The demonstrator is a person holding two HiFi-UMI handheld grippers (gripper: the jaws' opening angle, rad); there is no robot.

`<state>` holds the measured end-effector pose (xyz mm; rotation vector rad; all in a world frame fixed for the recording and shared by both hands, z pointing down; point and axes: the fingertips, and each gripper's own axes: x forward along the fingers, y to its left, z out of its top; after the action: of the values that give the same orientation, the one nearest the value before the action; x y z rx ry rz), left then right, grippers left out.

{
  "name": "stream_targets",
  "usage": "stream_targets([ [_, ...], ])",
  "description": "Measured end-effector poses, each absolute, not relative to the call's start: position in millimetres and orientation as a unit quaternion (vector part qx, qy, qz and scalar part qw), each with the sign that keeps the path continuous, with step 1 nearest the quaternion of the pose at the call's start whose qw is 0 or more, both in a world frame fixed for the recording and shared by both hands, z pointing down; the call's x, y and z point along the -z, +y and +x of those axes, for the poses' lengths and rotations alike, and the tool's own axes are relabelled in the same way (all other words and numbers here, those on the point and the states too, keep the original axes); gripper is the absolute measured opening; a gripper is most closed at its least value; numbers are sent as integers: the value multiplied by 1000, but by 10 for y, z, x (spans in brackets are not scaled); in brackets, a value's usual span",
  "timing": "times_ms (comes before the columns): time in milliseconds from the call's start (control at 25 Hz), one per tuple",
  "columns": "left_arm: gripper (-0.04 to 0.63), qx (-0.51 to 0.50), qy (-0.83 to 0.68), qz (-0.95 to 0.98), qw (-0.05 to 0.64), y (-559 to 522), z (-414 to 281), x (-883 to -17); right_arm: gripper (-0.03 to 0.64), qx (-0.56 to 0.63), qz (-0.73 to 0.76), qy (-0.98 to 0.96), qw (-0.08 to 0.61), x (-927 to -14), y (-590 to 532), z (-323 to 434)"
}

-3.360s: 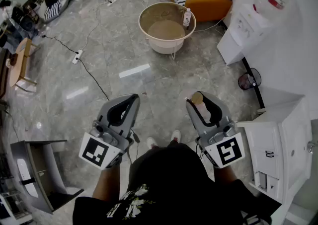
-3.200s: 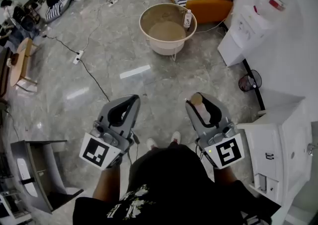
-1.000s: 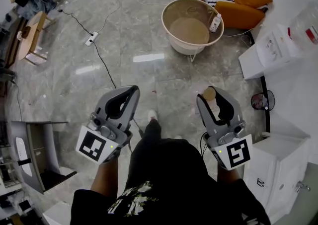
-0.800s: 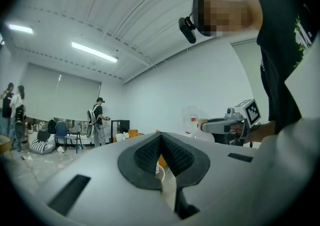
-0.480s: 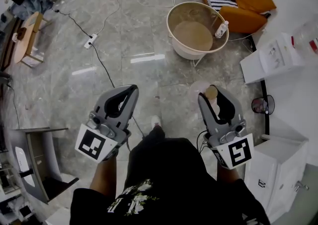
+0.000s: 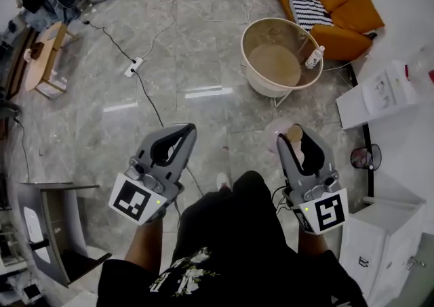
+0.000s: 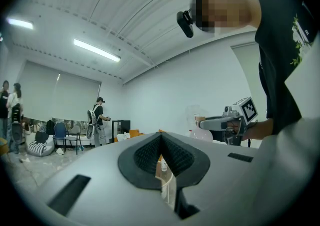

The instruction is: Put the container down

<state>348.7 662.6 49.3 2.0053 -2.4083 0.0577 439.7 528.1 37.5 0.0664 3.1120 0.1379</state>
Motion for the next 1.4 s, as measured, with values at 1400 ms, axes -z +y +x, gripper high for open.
stream_targets([
  [1400,5,-22,-776,631,5,5280,1591,-353,123,-42,64,997,2,-326,4113,2309],
])
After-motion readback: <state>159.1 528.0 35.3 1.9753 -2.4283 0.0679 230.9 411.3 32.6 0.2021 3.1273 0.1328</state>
